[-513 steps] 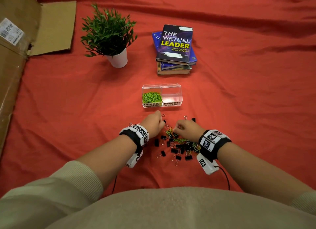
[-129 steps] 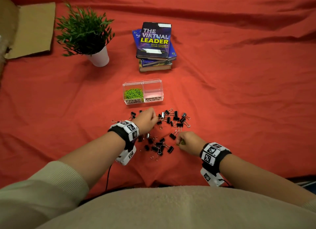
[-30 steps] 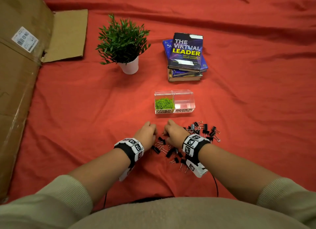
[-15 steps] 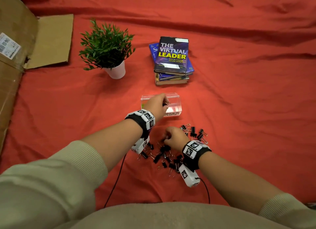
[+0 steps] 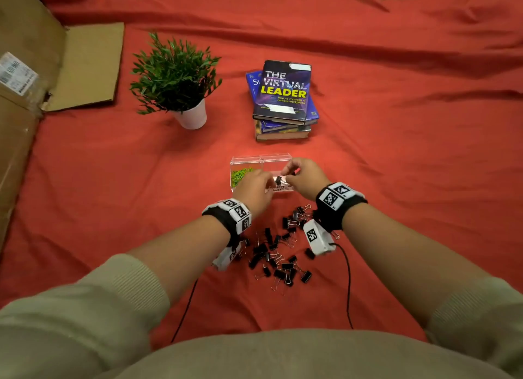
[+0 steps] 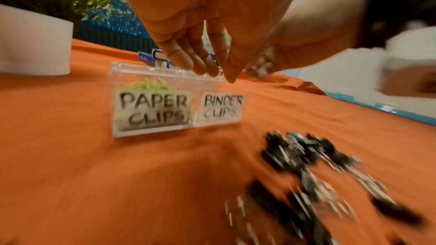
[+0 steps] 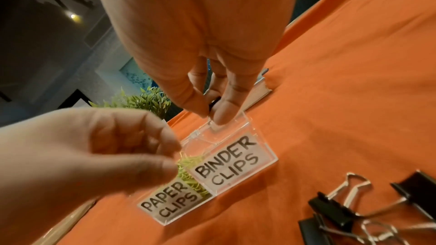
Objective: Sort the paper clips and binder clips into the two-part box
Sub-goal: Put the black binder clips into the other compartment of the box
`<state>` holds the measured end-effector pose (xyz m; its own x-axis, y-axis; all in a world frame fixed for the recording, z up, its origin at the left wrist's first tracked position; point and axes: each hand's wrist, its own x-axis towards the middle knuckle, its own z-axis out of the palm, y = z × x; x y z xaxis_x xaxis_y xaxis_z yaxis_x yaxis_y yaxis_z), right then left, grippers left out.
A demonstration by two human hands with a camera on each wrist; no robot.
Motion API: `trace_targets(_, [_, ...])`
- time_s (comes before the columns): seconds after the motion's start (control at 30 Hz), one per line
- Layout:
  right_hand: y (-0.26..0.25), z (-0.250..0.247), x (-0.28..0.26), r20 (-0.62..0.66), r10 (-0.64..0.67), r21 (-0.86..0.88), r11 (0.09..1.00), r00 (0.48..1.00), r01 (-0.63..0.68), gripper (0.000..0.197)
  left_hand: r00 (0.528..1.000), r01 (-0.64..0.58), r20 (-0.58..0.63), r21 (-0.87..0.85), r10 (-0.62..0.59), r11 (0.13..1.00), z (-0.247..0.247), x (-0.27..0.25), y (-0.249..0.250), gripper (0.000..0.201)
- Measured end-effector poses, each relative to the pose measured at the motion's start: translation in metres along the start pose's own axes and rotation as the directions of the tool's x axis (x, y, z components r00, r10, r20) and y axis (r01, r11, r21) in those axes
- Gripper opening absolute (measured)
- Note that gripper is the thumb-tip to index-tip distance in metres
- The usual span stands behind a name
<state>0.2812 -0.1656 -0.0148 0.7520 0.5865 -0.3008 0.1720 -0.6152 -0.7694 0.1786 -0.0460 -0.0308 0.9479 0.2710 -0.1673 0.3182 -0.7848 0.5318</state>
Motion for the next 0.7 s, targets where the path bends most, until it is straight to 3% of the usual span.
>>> trace_targets(0.1, [0.0,0.006,0.002,0.035,-0.028,-0.094,0.995,0.999,0.031,0.009,0.992,0.002,0.128,0.027,-0.006,1.0,0.013,-0.032,-0.01,0.013])
trace_targets(0.23, [0.009,0.013,-0.021,0.153,-0.141,-0.331,0.925,0.978,0.185,0.015,0.956,-0.034,0.293,0.092,0.005,0.995,0.031,-0.062,-0.018,0.031])
trace_targets(0.33, [0.028,0.021,-0.046,0.311,-0.051,-0.565,0.793,0.949,0.227,0.031,0.952,-0.023,0.306,0.114,-0.013,0.993,0.044,-0.074,-0.012,0.046])
trace_targets(0.43, [0.046,0.03,-0.063,0.344,0.06,-0.729,0.646,0.937,0.226,0.06,0.959,0.021,0.276,0.157,-0.064,0.987,0.055,-0.079,-0.002,0.051])
trace_targets(0.53, [0.054,0.037,-0.066,0.329,0.072,-0.724,0.66,0.942,0.202,0.062,0.961,0.055,0.256,0.197,-0.105,0.979,0.062,-0.079,0.005,0.051])
trace_targets(0.7, [0.059,0.043,-0.067,0.328,0.023,-0.626,0.754,0.944,0.199,0.032,0.962,0.037,0.256,0.218,-0.094,0.975,0.063,-0.078,0.003,0.036])
